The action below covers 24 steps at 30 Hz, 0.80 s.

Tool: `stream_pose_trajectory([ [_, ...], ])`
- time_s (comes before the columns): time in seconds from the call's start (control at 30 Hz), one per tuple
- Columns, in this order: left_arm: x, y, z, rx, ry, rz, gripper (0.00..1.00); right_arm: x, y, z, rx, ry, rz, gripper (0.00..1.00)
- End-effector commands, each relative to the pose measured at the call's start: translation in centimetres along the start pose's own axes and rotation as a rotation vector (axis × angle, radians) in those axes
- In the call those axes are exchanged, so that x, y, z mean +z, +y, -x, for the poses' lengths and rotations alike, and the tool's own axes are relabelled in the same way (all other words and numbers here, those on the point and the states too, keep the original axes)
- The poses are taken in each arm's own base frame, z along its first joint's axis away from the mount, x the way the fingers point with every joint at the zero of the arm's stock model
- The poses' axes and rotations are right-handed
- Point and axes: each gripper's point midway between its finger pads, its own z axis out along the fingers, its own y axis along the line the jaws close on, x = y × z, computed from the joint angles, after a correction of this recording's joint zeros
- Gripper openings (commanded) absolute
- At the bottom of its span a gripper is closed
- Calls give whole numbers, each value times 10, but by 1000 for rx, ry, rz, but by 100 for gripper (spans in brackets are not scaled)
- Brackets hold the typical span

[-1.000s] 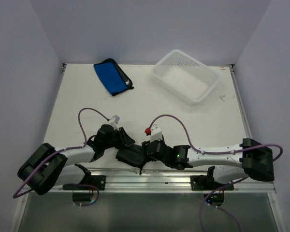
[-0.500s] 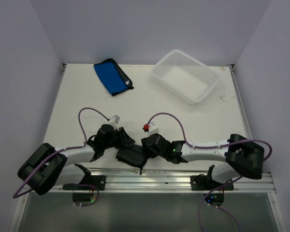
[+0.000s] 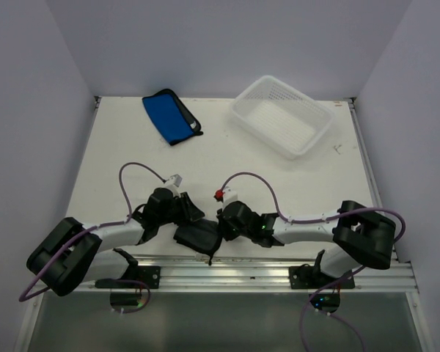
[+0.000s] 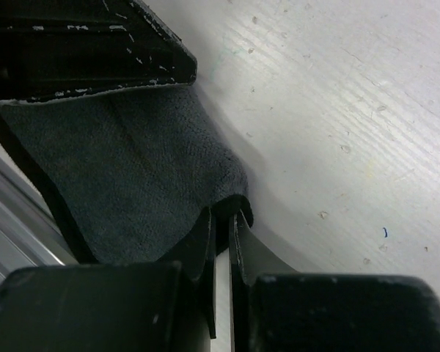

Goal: Roll the towels
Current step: Roll the towel

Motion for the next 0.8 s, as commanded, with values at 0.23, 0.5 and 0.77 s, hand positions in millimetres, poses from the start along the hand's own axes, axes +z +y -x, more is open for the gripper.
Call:
stream_pose_trajectory([
  [0.23, 5, -23, 61, 124, -74, 94, 43, -20, -2, 22, -121, -200, -119, 0],
  [0.5, -3, -59, 125, 162, -162, 82, 47, -19, -27, 41, -154, -351, -431, 0],
  [0.77, -13, -52, 86, 126, -41, 42, 50, -4, -21, 44, -197, -353, -499, 0],
])
